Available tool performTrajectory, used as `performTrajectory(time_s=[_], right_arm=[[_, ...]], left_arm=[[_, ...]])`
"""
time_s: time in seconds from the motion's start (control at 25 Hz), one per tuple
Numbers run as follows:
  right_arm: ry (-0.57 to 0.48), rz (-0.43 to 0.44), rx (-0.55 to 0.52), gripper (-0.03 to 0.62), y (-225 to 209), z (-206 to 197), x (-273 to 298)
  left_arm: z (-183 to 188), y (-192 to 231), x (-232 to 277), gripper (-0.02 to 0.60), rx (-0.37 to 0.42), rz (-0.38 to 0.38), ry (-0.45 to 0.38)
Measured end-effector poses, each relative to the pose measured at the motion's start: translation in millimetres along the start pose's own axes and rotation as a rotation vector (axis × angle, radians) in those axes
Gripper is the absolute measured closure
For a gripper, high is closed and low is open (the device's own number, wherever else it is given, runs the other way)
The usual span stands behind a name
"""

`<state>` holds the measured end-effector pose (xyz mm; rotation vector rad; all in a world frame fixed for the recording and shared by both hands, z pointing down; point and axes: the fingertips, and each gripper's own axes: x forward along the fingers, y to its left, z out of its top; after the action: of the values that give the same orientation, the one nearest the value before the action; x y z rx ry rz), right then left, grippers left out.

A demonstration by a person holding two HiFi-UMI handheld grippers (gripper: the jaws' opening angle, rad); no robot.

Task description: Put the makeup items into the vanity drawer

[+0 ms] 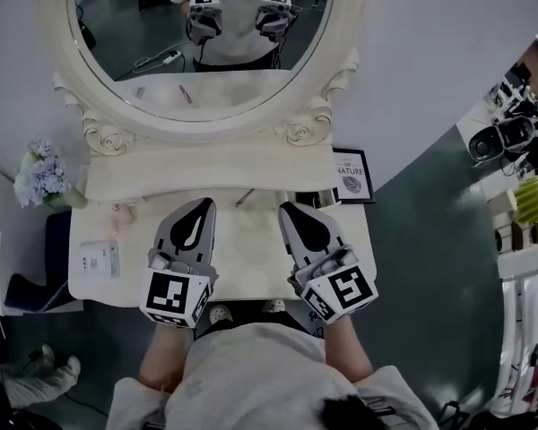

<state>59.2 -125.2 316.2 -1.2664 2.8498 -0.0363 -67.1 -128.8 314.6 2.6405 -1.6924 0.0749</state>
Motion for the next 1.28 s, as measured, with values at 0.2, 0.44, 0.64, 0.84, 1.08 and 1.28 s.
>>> performTrajectory(time_s=[0.2,0.44,0.64,0.84,1.08,1.28], right_arm=[[-0.014,0.002,-0.016,0.566,13,7,3],[-0.032,0.000,-0.021,0.566,24,15,5],[-0.049,-0.004,-0.028,0.566,33,21,4],[-0.062,-0.006,-0.030,0.566,42,26,2],[-0.077,-0.012,-0.024,0.566,51,30,0],[-0.081,-0.011,-0.029,0.566,60,32,0]], left_arm=[[12,11,-14,0.568,-0.005,0.013,-0.026],[26,20,-28,0.568,0.010,0.022,-0.060],[36,24,-40,0.568,0.030,0.018,-0.092],[43,25,-50,0.568,0.038,0.011,-0.115],[51,28,-62,0.568,0.050,0.010,-0.139],[54,32,-71,0.568,0.059,0.011,-0.149]])
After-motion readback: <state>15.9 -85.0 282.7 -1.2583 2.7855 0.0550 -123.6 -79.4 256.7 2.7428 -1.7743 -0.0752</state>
